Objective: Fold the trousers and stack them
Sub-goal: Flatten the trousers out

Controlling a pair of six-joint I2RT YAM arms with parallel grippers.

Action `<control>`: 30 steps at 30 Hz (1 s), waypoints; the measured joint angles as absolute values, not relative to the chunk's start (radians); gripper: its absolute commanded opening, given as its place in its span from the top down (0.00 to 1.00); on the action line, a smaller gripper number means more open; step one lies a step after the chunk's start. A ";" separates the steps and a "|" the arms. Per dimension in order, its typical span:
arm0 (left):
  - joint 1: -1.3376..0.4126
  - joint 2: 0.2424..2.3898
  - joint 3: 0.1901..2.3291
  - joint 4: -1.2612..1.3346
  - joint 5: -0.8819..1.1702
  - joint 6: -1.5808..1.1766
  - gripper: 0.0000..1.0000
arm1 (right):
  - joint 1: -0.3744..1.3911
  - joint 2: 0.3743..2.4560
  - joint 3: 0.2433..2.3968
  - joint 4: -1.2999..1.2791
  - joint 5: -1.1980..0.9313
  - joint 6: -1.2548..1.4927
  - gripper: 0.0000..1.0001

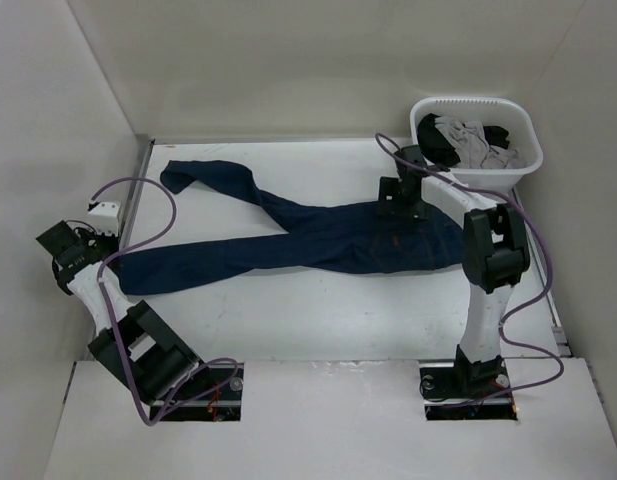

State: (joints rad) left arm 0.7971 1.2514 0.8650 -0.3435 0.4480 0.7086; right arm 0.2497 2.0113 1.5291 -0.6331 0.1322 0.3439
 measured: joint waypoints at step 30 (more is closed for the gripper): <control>0.746 1.285 0.962 -0.272 0.427 0.658 0.99 | 0.428 1.522 0.972 -0.762 0.054 0.367 1.00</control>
State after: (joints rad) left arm 0.7456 1.2854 0.9619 -0.2722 0.4271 0.6579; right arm 0.4278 1.5215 0.9718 -0.7616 0.0544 0.3668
